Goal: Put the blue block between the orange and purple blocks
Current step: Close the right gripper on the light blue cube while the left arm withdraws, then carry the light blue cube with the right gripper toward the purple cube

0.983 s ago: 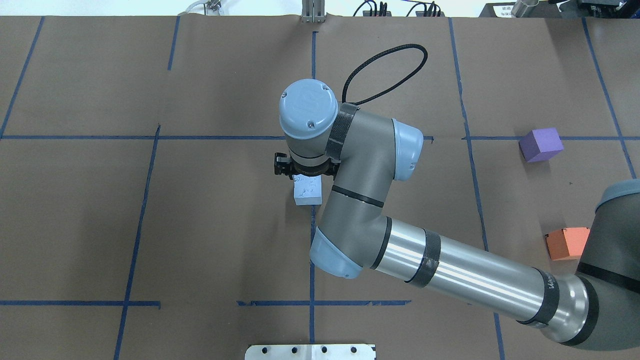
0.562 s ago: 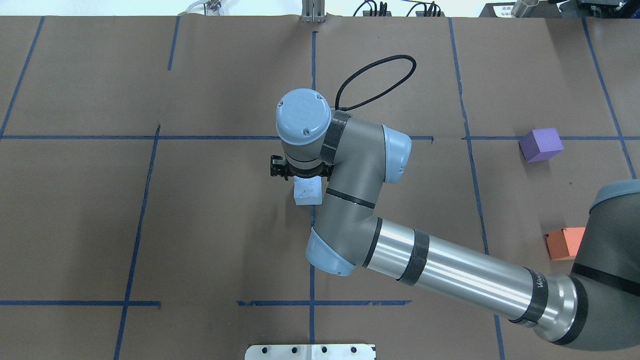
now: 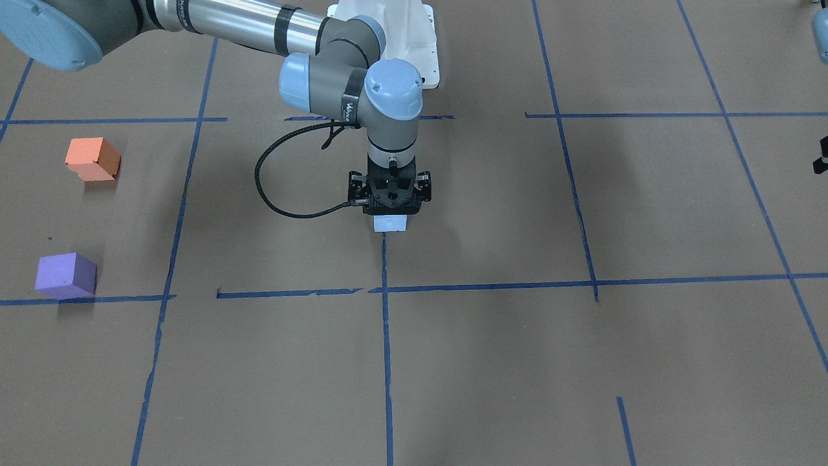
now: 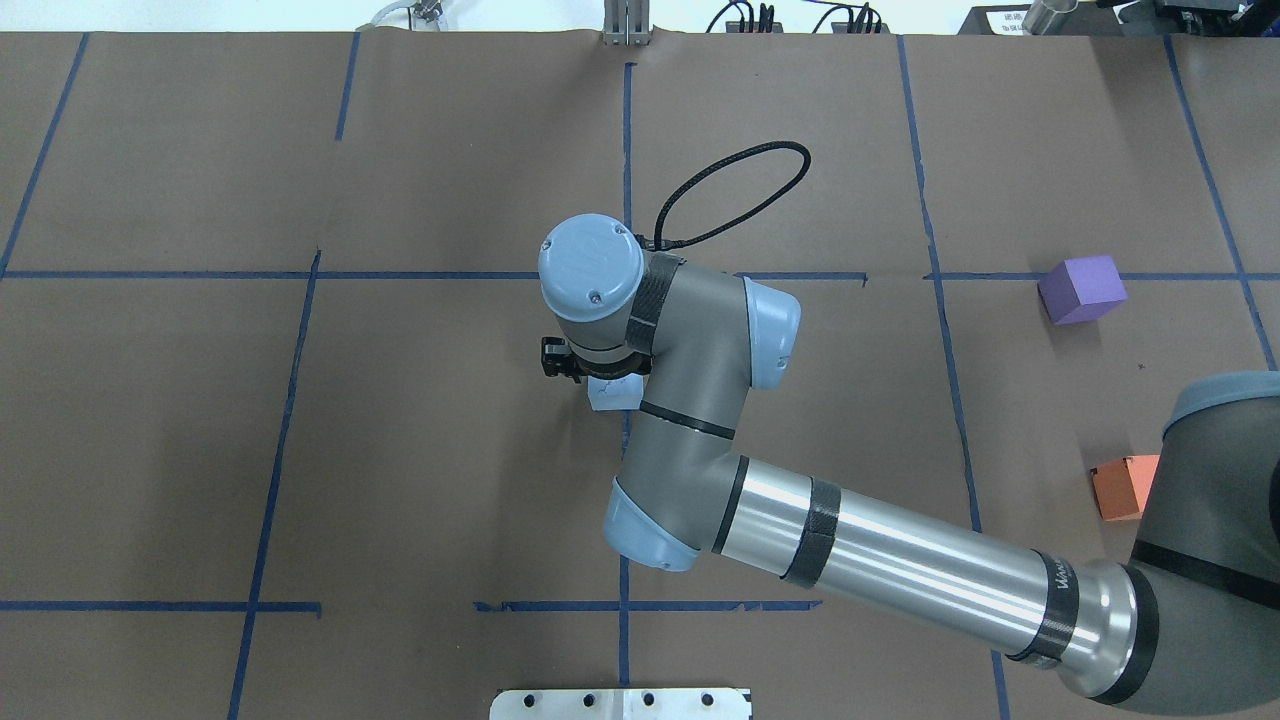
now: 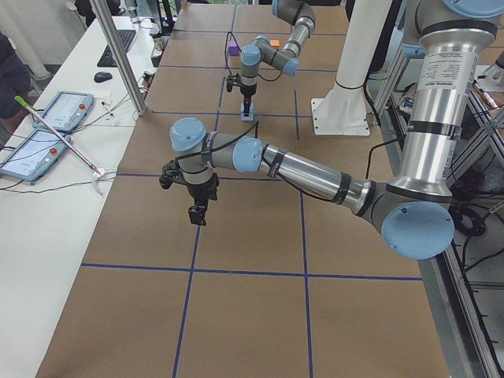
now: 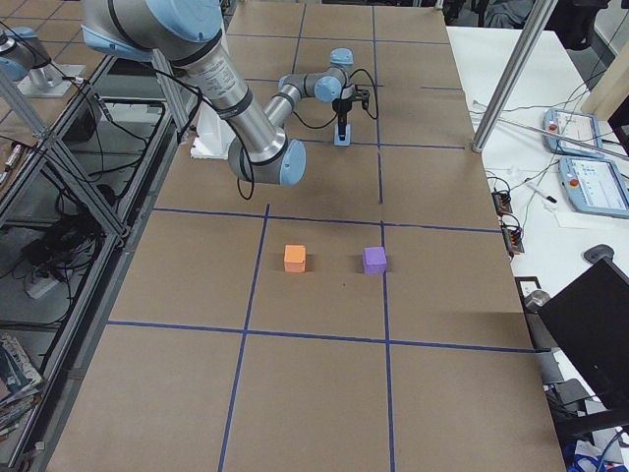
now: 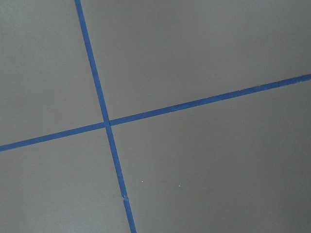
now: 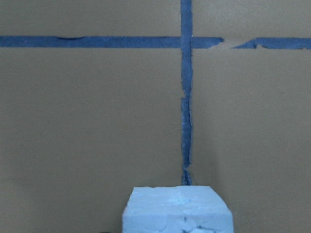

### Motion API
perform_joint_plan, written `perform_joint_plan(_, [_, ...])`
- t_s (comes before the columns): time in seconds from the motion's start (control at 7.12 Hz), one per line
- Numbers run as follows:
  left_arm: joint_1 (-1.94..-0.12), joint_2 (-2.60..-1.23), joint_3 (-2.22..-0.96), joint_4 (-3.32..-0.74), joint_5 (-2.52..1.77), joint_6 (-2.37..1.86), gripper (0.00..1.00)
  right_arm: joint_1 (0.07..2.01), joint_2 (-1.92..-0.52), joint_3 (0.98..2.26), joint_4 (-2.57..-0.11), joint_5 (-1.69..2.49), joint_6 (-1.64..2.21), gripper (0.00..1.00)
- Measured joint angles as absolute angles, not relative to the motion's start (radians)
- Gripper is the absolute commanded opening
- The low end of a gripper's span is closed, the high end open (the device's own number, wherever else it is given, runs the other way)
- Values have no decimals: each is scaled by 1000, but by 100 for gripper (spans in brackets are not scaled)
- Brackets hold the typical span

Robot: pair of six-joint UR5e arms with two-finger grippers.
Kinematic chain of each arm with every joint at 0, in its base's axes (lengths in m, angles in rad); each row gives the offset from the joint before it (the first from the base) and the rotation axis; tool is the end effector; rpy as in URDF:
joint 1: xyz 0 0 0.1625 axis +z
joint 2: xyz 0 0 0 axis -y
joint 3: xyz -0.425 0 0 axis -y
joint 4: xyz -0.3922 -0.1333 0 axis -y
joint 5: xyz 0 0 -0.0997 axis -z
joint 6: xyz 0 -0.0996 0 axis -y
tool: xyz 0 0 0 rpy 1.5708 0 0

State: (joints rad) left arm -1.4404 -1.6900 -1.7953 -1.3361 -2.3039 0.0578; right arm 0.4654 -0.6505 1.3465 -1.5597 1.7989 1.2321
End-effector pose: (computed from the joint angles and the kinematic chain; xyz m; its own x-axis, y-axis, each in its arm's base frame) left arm 0.0024 -0.5312 0.5150 0.7186 0.2255 -0.6578 -0.1711 0.9742 0.1470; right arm -0.6455 -0.4482 0.1774 0.7424 0.0107 0.6698 -0.0628 0.9966 0.0537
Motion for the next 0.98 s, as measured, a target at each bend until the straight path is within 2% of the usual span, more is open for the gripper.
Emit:
perform_joint_plan(0.56, [-1440, -1689, -1796, -1336, -2304, 57, 100, 500, -647, 1383, -1569, 1829, 1228, 30])
perform_joint_plan(0.98, [-1440, -1688, -1796, -1336, -2304, 57, 100, 590, -791, 1616, -1691, 1901, 1147, 32])
